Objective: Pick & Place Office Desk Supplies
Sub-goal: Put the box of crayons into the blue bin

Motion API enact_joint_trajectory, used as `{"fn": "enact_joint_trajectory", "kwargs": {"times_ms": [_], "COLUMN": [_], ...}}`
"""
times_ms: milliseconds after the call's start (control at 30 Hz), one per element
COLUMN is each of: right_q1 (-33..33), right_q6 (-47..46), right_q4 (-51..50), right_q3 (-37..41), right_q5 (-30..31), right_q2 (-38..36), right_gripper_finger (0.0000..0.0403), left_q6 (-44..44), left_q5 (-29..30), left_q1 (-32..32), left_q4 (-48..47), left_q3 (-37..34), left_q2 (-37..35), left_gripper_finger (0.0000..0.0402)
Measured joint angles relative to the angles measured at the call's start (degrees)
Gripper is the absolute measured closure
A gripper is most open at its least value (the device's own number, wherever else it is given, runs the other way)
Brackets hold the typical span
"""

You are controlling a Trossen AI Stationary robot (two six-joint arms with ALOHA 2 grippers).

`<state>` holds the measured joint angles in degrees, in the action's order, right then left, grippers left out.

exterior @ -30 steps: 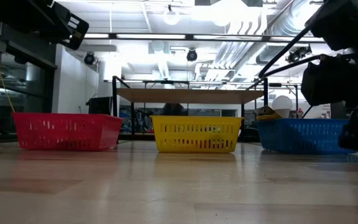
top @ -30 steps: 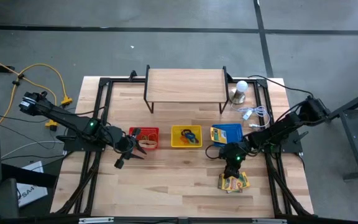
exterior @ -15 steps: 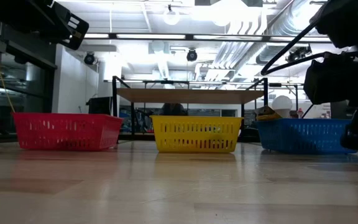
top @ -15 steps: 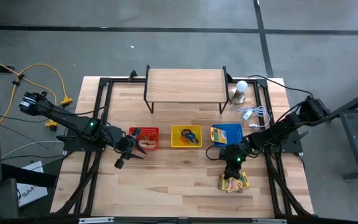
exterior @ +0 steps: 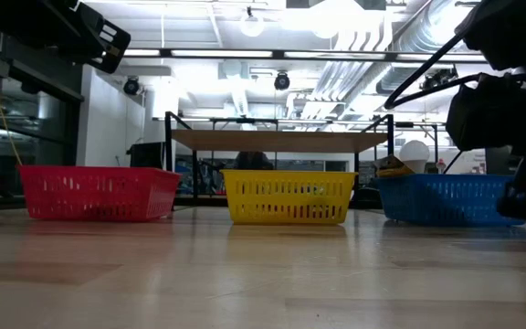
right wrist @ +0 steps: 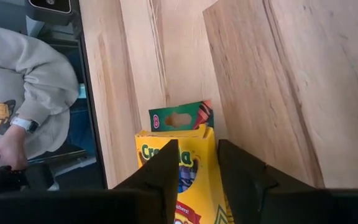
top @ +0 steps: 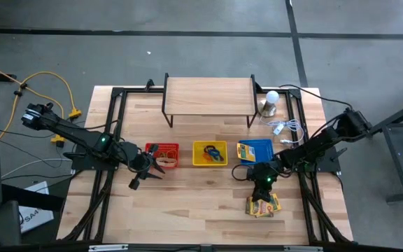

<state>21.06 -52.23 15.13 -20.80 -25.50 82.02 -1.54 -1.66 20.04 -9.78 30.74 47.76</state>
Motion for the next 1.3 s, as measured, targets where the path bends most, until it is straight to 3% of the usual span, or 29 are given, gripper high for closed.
{"fn": "enact_joint_trajectory", "kwargs": {"times_ms": [400, 600, 1300], "right_q1": [0.3, -0.6, -1.0], "right_q6": [2.5, 3.2, -2.5], "right_q4": [4.8, 5.3, 5.6], "right_q3": [-0.3, -0.2, 0.1], "right_q5": [-3.3, -6.0, -4.4], "right_q2": [5.5, 5.8, -2.1], "right_gripper_finger": [0.0346, 0.0392, 0.0399], "left_q6": [0.0, 0.0, 0.0], "left_q5": [0.0, 0.0, 0.0], "left_q1": [0.0, 0.0, 0.0], "left_q4": [0.0, 0.0, 0.0], "left_q3": [0.0, 0.0, 0.0], "left_q2": [0.0, 0.0, 0.0], "left_gripper_finger": [0.0302, 0.0302, 0.0302]}}
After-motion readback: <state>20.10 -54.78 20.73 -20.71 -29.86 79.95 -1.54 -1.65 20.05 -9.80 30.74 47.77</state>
